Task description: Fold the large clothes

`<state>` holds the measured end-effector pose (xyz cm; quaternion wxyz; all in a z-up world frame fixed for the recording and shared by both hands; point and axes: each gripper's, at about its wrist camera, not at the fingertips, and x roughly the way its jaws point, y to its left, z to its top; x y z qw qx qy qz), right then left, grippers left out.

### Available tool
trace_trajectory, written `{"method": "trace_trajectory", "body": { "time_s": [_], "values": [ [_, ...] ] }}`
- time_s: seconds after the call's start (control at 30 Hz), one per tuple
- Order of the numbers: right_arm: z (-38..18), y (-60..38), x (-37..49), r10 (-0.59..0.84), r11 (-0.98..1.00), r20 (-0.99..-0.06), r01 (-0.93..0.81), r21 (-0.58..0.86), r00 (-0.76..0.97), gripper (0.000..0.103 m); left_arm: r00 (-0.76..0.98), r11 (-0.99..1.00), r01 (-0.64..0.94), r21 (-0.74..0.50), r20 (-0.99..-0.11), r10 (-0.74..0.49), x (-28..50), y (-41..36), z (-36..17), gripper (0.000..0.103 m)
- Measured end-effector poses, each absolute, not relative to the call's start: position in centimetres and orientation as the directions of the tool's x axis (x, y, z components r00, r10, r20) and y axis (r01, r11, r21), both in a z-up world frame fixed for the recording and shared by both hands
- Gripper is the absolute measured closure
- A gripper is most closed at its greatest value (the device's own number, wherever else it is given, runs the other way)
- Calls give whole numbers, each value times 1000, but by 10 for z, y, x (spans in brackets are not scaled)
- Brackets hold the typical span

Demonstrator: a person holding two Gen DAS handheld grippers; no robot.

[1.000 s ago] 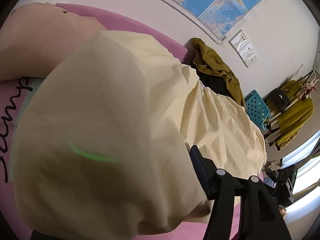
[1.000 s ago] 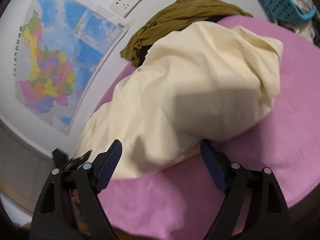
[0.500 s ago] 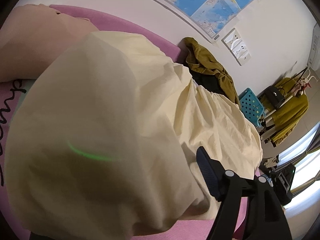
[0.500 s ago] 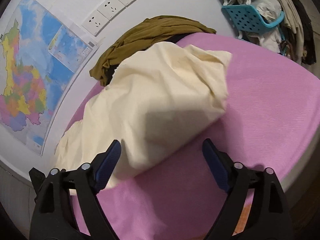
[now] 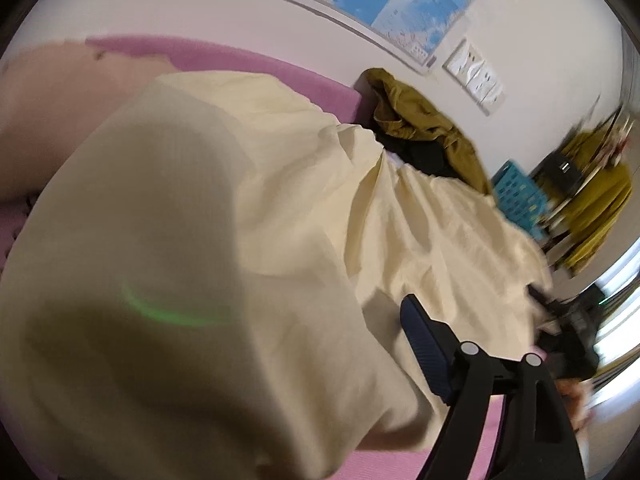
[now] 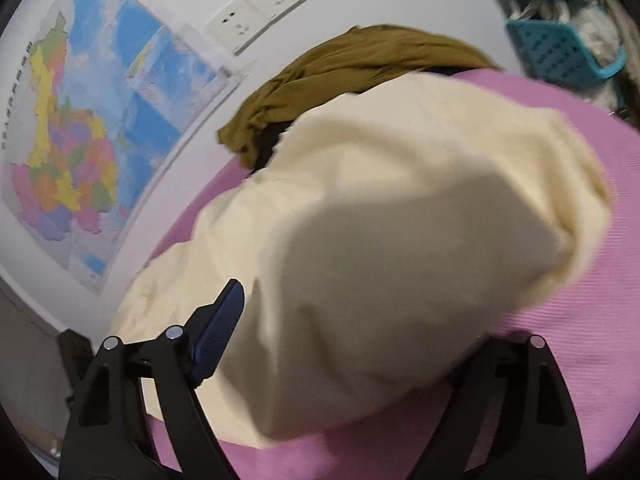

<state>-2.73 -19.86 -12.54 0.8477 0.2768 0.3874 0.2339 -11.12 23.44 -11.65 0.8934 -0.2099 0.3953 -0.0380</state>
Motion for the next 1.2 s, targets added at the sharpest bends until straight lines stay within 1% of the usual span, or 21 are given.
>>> {"method": "trace_trajectory", "body": {
  "time_s": [0.07,0.1,0.17,0.27,0.37,0.43,0.47,0.53,0.57,0.6,0.67,0.73,0.77,0.8,0.83,0.87,0.9,0.93,1.0,1.07,1.2],
  "values": [
    [-126,-195,-20,620,728,-521,-184,660,586,29,681,931,-112,-346,-710,-182,-106,227,-116,22],
    [-128,-194,-16,627,723,-516,-189,665,584,34,680,934,-116,-337,-713,-173,-105,226,-116,21],
    [-132,-192,-10,625,726,-526,-181,664,577,41,675,939,-126,-320,-721,-156,-103,226,-116,21],
    [-131,-191,-6,642,716,-529,-188,672,554,41,676,939,-135,-316,-722,-146,-102,227,-117,19],
    [-126,-188,-3,653,713,-523,-211,669,548,35,678,940,-137,-313,-721,-142,-100,227,-118,17],
    [-125,-182,-3,645,728,-536,-224,648,545,35,679,940,-140,-313,-721,-139,-100,228,-118,17],
    [-125,-180,-2,649,726,-533,-230,648,543,39,678,940,-142,-311,-722,-136,-100,227,-118,17],
    [-126,-180,1,673,702,-518,-236,672,529,54,679,946,-153,-286,-726,-110,-101,226,-117,24],
    [-128,-182,2,686,686,-506,-234,689,523,56,679,951,-153,-269,-728,-97,-101,224,-117,31],
    [-129,-185,3,696,673,-497,-230,703,518,57,681,958,-141,-251,-727,-90,-102,221,-116,35],
    [-132,-185,4,708,660,-489,-229,716,510,56,683,962,-128,-241,-725,-90,-101,220,-116,35],
    [-131,-185,6,714,655,-489,-232,719,501,56,678,952,-138,-273,-727,-110,-99,224,-118,37],
    [-131,-184,7,718,651,-487,-234,722,497,56,680,951,-140,-275,-725,-109,-98,225,-117,41],
    [-130,-185,7,722,648,-483,-237,724,496,61,681,953,-142,-267,-725,-101,-98,224,-115,47],
    [-128,-184,6,729,641,-473,-251,725,495,69,683,955,-143,-261,-724,-96,-98,223,-114,50],
    [-125,-184,6,735,636,-463,-264,725,496,74,688,958,-139,-252,-720,-90,-99,223,-110,57],
    [-120,-185,5,745,622,-447,-276,732,495,82,691,959,-137,-250,-718,-88,-100,222,-108,61],
    [-114,-186,3,759,605,-426,-292,741,491,87,695,958,-135,-252,-713,-89,-100,223,-104,64],
    [-99,-185,1,776,582,-393,-322,747,493,90,706,958,-129,-257,-702,-93,-101,224,-96,70],
    [-82,-182,-2,797,558,-358,-364,746,487,91,722,958,-120,-259,-685,-94,-104,225,-85,74],
    [-49,-168,-7,818,540,-320,-443,716,478,92,756,964,-99,-245,-649,-87,-108,225,-63,77]
  ]
}}
